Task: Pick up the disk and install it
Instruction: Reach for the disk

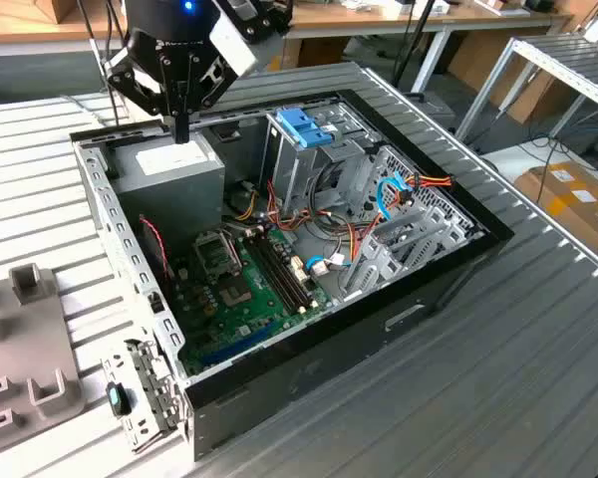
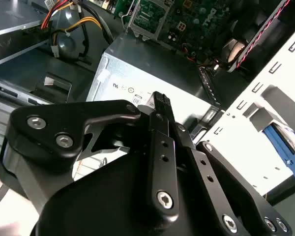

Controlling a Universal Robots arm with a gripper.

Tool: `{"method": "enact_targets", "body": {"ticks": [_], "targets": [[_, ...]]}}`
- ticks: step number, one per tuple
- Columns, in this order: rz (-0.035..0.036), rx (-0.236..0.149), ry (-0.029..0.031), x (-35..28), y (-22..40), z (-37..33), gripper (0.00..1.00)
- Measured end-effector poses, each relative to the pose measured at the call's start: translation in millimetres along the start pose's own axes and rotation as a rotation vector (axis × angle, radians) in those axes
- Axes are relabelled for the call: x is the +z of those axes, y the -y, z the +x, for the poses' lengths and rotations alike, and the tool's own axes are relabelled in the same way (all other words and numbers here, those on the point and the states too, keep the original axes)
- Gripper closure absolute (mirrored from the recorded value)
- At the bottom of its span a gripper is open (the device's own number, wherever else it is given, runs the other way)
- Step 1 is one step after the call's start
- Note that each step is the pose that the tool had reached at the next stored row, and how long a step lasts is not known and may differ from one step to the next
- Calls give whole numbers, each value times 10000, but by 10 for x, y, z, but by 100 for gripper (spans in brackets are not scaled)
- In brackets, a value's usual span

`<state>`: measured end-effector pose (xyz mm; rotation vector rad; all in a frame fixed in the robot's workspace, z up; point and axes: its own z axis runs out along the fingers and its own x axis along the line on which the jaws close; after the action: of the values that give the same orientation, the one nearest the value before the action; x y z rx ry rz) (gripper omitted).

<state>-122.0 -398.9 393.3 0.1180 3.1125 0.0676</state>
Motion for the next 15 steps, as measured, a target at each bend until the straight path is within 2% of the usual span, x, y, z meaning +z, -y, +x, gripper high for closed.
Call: {"method": "enact_targets", "body": {"ticks": [15], "targets": [[-1, 0, 0, -1, 2, 31, 89]]}}
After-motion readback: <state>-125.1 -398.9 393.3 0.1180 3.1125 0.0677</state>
